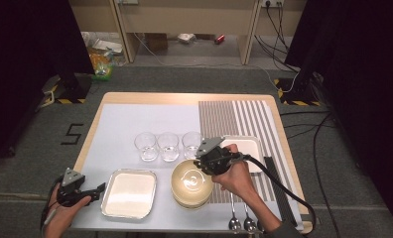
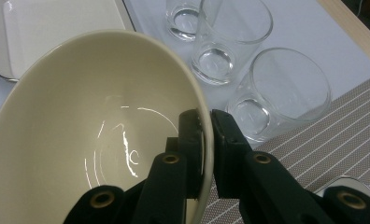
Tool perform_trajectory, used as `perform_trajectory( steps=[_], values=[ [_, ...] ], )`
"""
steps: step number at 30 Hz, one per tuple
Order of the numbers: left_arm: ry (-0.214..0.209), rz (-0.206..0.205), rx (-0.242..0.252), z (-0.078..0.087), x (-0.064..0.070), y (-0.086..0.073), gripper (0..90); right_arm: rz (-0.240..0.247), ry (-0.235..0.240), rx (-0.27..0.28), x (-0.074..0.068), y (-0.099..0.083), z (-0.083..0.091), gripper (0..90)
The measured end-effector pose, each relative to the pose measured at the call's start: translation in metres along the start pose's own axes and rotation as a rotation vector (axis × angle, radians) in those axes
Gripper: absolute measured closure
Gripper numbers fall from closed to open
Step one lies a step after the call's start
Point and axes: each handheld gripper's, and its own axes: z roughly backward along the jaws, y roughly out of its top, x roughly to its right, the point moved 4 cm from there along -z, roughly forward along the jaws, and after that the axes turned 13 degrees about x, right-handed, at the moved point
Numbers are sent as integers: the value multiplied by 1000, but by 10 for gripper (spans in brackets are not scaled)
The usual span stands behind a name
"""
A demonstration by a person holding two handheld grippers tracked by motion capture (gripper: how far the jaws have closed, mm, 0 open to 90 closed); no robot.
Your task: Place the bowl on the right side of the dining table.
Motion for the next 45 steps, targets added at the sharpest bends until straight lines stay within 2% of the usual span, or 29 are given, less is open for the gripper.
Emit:
perform_trajectory(
  steps=[1,5,8,12,15,19,24,30,32,40,45],
  values=[
    [-1,2,0,0,0,0,150,-14,3,0,1,0,0,829],
    [-2,2,-1,0,0,0,149,-20,6,-2,1,0,0,828],
    [-1,0,-2,0,0,0,149,-49,20,-7,3,-2,-2,821],
    [-2,2,0,0,0,0,149,-56,32,-27,4,-6,-6,798],
    [2,2,6,0,0,0,149,-80,48,-40,5,-10,-10,778],
    [-2,2,-1,0,0,0,150,-117,71,-47,7,-14,-14,790],
    [-1,2,-1,0,0,0,149,-112,83,-57,9,-16,-17,838],
    [-2,3,-1,0,0,0,149,-157,104,-20,10,-18,-15,839],
    [-4,2,-4,0,0,0,149,-153,108,-8,11,-18,-14,838],
    [2,4,7,-1,0,0,149,-204,129,41,16,-17,-8,835],
    [1,3,4,0,0,0,149,-235,149,95,17,-11,0,835]
  ],
)
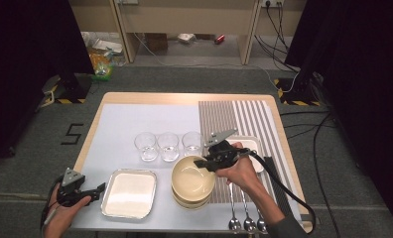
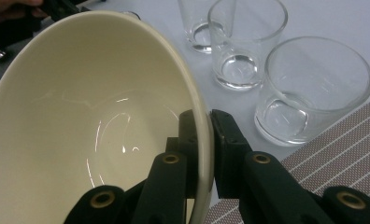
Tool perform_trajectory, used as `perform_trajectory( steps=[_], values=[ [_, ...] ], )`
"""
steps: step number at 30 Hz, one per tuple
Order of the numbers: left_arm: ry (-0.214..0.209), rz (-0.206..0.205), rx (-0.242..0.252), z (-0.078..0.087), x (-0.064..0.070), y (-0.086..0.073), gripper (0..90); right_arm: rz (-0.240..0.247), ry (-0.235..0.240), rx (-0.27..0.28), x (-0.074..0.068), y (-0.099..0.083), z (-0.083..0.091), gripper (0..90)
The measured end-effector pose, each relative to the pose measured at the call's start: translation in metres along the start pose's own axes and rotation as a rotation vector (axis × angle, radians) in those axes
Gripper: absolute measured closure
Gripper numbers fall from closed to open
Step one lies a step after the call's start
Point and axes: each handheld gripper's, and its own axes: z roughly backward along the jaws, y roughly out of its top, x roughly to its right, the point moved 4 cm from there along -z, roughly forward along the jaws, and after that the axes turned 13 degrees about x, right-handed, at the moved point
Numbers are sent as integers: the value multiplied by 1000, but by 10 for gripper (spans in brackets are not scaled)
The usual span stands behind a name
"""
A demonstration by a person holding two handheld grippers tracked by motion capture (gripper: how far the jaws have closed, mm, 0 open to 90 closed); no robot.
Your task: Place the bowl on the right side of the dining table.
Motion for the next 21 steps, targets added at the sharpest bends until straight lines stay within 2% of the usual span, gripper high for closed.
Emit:
perform_trajectory(
  steps=[5,7,10,21],
  values=[
    [1,1,3,0,0,0,150,-31,-3,64,6,6,8,833],
    [-4,-1,-7,1,0,0,149,-46,2,82,9,7,11,834],
    [1,0,3,0,0,0,149,-67,3,101,13,5,15,834],
    [1,0,2,0,0,0,150,-148,-48,169,39,-4,37,831]
  ],
)
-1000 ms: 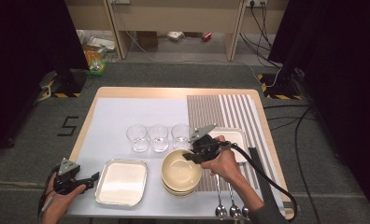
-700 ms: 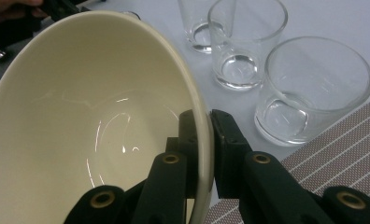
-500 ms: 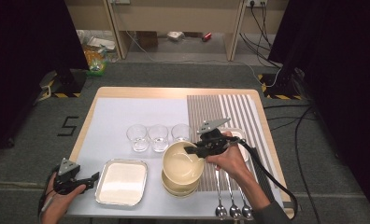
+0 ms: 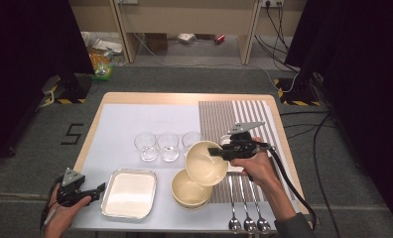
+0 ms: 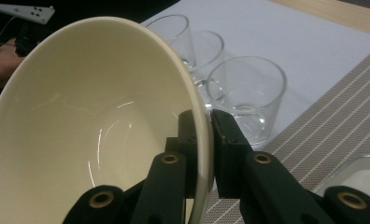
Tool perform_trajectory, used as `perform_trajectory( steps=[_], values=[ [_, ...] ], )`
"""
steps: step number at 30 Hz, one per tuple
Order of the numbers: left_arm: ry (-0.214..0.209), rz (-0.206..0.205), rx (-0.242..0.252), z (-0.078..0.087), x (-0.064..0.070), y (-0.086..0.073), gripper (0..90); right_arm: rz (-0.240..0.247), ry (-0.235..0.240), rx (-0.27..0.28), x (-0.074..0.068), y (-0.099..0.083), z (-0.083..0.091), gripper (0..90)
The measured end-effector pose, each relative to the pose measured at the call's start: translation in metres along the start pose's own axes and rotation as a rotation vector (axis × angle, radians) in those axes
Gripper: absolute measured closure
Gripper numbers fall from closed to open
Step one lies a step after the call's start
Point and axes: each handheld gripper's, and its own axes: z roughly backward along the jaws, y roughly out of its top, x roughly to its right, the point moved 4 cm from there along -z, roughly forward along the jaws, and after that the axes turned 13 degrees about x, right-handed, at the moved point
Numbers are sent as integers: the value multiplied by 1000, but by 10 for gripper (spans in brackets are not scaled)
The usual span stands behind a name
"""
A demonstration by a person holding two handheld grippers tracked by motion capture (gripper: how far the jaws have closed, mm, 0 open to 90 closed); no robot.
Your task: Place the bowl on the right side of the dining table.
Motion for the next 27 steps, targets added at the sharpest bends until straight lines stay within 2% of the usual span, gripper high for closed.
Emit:
perform_trajectory(
  steps=[2,5,11,26,27],
  values=[
    [0,1,1,0,0,0,149,-3,-8,8,3,1,3,830],
    [-3,0,-5,0,0,0,149,-36,-25,31,13,1,11,830],
    [-2,0,-4,0,0,0,150,-72,-63,55,30,-2,20,829],
    [0,0,0,0,0,0,149,-157,-153,74,67,-18,37,827],
    [-4,-3,-11,1,0,0,150,-162,-151,78,68,-19,38,827]
  ],
)
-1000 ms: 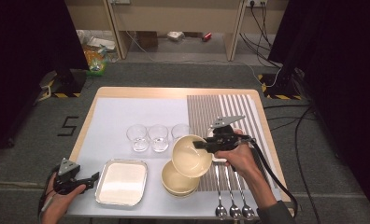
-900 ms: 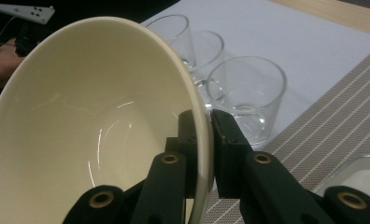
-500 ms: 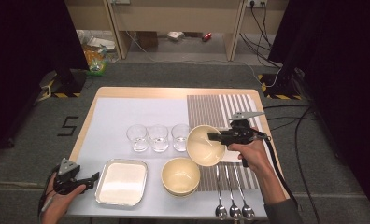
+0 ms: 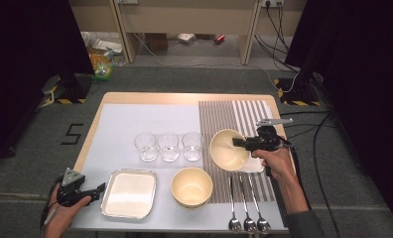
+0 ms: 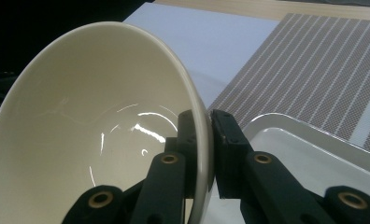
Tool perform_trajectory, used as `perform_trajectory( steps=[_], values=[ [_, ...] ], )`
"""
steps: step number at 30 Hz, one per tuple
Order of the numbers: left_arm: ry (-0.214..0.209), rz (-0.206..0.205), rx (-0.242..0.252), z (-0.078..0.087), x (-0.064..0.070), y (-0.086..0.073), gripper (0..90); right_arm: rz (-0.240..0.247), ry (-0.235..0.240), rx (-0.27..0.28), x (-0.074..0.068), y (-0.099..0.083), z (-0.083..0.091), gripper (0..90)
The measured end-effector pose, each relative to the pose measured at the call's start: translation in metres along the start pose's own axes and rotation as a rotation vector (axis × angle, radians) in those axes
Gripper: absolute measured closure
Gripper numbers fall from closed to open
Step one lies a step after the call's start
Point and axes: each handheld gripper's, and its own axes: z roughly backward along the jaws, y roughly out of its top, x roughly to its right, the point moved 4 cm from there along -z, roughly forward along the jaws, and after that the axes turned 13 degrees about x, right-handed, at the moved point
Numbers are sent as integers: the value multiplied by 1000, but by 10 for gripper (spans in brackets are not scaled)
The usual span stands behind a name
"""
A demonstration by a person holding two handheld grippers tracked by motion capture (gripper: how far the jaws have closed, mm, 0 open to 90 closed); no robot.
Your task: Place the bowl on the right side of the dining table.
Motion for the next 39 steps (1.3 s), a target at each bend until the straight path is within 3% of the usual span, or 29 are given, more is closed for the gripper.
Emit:
perform_trajectory(
  steps=[20,29,39],
  values=[
    [3,2,7,-1,0,0,149,-162,-168,6,72,-38,13,827],
    [4,0,5,0,0,0,149,-181,-209,-11,86,-45,11,826],
    [2,1,2,0,0,0,150,-191,-252,-36,92,-51,5,815]
  ],
)
